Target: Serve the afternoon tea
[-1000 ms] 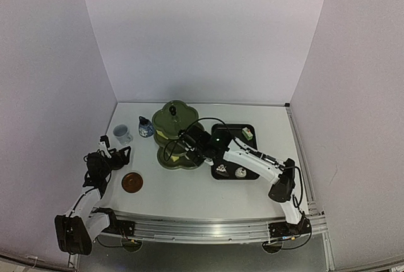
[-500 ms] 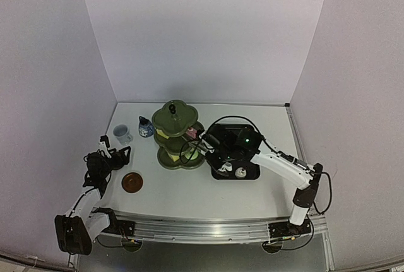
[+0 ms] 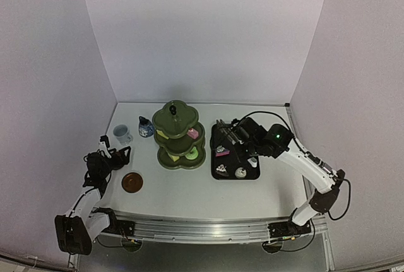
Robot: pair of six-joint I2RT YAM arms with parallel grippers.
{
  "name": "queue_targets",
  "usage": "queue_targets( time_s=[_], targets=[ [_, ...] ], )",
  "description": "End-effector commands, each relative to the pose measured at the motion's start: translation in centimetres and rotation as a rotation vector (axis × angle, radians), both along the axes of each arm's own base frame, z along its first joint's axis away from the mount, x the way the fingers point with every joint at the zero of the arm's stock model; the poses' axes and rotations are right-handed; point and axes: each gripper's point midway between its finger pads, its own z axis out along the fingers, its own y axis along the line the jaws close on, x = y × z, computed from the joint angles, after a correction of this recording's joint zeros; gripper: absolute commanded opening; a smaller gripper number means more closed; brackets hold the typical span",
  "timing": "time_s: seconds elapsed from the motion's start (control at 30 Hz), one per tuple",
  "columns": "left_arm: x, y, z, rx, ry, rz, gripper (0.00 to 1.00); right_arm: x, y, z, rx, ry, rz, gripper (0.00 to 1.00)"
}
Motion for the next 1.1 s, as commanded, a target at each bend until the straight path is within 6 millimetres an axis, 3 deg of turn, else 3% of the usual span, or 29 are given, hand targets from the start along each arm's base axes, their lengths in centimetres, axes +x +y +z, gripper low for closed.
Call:
queue_targets(
  time_s=[0.0, 0.1, 0.23, 0.5, 0.73, 1.07],
  targets=[
    [0.3, 0.2, 1.5, 0.009, -0.057, 0.003, 1.00, 2.9, -7.1, -0.9, -0.040, 0.004, -0.218, 0.26],
    [0.3, 0.2, 1.7, 0.010, -0.060, 0.002, 1.00, 4.8, -9.5, -3.4, -0.070, 0.073, -0.256, 0.27],
    [0.3, 0.2, 2.0, 0.016, -0.066, 0.000, 1.00, 7.3, -10.8, -6.8, -0.080, 0.162, -0.248, 0.27],
    [0.2, 0.2, 2.1, 0.029, -0.069, 0.002, 1.00, 12.3, -13.5, -10.2, -0.049, 0.213, -0.262, 0.28],
    [0.1, 0.3, 2.1, 0.042, -0.068, 0.004, 1.00, 13.7, -13.6, -12.7, -0.052, 0.255, -0.212, 0.30],
    [0.1, 0.4, 1.6, 0.049, -0.061, 0.007, 1.00, 15.1, -14.7, -13.9, -0.104, 0.258, -0.211, 0.31]
  ],
)
